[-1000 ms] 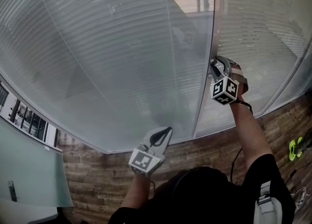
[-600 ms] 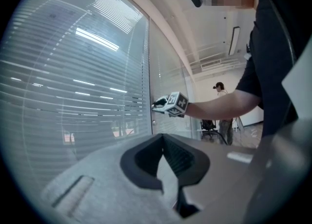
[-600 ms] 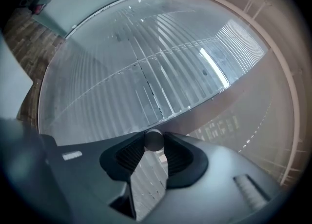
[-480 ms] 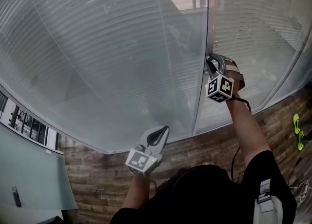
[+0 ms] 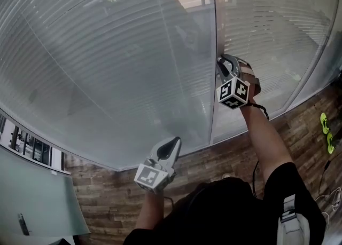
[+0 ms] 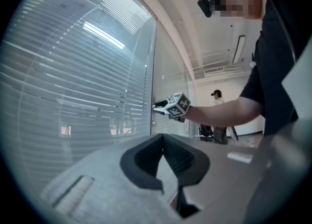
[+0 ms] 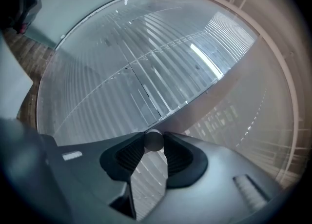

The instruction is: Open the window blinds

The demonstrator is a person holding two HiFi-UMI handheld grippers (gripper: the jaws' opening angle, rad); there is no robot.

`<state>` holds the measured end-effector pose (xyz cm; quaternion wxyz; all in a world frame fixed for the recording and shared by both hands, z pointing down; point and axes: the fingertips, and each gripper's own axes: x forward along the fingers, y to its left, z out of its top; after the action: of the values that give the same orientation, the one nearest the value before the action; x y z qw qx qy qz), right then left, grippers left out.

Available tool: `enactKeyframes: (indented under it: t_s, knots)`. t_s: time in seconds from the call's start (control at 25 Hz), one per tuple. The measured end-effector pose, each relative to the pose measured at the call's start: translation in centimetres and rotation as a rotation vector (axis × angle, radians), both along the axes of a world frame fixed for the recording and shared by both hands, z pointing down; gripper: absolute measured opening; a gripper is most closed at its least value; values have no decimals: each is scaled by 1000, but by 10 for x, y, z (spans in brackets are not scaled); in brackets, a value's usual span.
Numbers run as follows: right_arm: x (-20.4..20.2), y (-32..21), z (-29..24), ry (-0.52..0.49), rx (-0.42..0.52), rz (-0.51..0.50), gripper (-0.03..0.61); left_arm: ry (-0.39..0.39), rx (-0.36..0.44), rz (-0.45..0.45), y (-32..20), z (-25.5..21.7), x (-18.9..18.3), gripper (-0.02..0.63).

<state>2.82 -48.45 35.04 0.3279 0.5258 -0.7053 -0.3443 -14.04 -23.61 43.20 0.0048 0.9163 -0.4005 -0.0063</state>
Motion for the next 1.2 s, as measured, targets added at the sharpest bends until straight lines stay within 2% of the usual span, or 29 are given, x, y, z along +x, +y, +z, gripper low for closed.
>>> enactKeyframes:
  t_s: [0.16,0.44,0.76,0.88,0.96,1.08,1.2]
  knots:
    - [1,0,2,-58,-20,16,118,1,-18,5,0,-5,4,3]
    - [2,0,-2,-115,-25,16,118,-26,-3,12,-3,-8,5,3]
    - [4,2,0,-97,-39,20,118,-42,-12,-12,-3,-7,2,4]
    - [4,0,-2,-103,-29,12,118,-55,22,-23,-6,-1,-5,3]
    - [4,-1,-3,-140,-34,11,118,-46,32,-30,-7,-3,-8,5]
    - [7,0,-4,-252,-66,17,118,-43,51,-36,-8,-5,-10,3]
    - [8,0,-3,-349,-90,29,118,-35,15,-28,-1,-10,-6,3]
